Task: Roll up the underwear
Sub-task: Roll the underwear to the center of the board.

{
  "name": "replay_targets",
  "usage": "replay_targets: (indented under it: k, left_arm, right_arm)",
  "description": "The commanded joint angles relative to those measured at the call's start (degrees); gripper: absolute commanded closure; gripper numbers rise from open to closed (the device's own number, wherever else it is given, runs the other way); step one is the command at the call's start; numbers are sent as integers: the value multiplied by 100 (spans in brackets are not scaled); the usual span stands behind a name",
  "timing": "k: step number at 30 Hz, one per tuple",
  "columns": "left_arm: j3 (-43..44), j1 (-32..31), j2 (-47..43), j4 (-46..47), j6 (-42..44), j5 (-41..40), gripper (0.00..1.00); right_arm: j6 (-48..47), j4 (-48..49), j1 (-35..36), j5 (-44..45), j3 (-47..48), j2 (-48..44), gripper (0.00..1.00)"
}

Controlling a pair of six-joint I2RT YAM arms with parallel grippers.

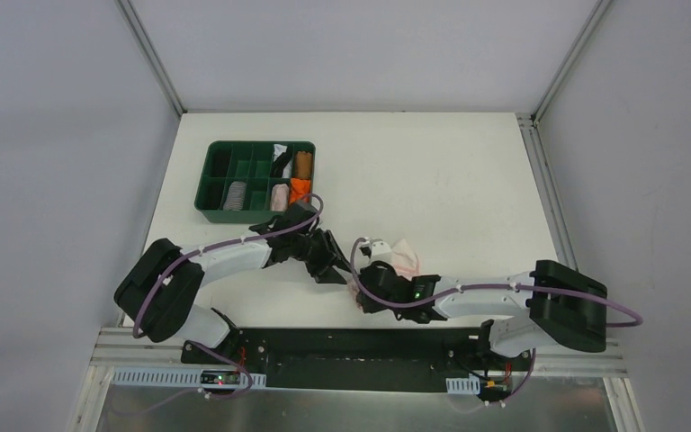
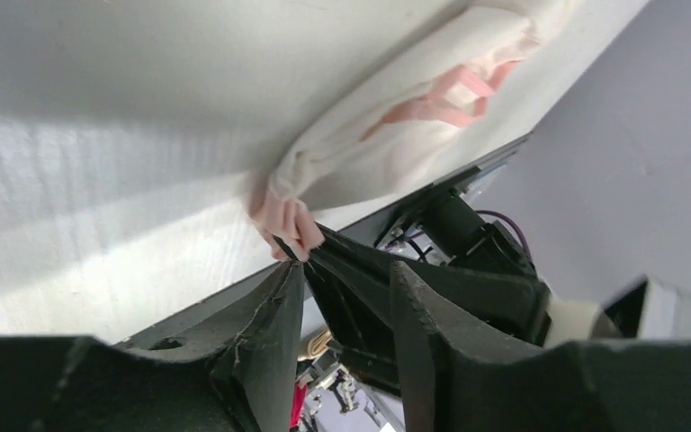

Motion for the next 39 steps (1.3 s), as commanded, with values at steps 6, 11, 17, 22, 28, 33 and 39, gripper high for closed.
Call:
replay_targets:
  k: [6, 11, 17, 22, 28, 33, 39]
  left_arm:
    - [132, 5, -465, -262, -102, -40, 54]
    - [49, 5, -354, -257, 19, 137, 48]
    - [58, -28, -53, -253, 283, 374, 43]
    - [176, -147, 186, -208, 422, 392, 46]
    - [298, -238, 546, -187, 664, 420, 41]
    - [324, -263, 754, 57, 682, 367, 38]
    - [354, -267, 956, 597, 424, 223, 43]
  right_arm:
    - [384, 1642, -1118, -2501, -966, -543, 100]
    - [608, 2174, -1918, -3724, -1254, -426, 100]
    - [828, 2741, -2732, -5046, -1381, -22, 100]
    - [1061, 3047, -3194, -5873, -1300, 548, 100]
    - [1683, 4020, -3535, -6514, -1369, 1115, 100]
    - [1797, 4224, -3580, -6679, -1343, 1308, 100]
    - [1776, 4222, -3575, -6746, -1308, 1398, 100]
